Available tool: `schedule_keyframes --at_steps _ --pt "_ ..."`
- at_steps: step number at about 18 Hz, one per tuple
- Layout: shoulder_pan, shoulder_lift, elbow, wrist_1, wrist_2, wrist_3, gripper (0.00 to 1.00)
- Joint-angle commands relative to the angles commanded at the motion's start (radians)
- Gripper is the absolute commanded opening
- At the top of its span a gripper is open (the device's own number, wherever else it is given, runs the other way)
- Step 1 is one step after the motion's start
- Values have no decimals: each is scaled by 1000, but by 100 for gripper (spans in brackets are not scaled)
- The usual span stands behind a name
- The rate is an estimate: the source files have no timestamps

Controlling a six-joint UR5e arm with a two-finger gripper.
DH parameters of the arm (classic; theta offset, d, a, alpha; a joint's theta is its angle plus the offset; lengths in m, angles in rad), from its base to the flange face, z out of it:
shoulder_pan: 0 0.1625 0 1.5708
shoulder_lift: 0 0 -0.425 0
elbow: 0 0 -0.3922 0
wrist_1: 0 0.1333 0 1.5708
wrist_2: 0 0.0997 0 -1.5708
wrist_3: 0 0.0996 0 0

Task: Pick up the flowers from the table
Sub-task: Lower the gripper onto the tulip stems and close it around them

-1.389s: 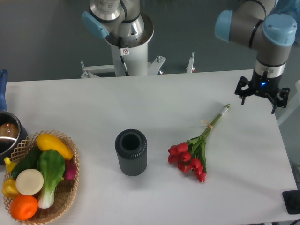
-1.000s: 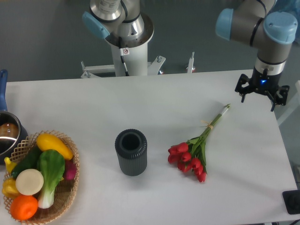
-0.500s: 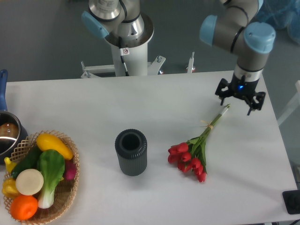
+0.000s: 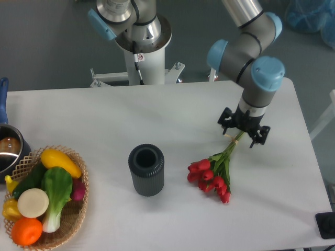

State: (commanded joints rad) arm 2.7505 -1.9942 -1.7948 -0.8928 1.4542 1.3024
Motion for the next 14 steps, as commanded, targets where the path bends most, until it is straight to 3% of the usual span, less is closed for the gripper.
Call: schedule_keyframes --at_steps 6,10,11,14 --pt "-63 -67 40 60 0 -84 100" --pt "-84 -83 54 61 -2 -109 100" --pt "-84 -83 54 61 0 -109 94" --pt "-84 -83 54 61 0 -109 29"
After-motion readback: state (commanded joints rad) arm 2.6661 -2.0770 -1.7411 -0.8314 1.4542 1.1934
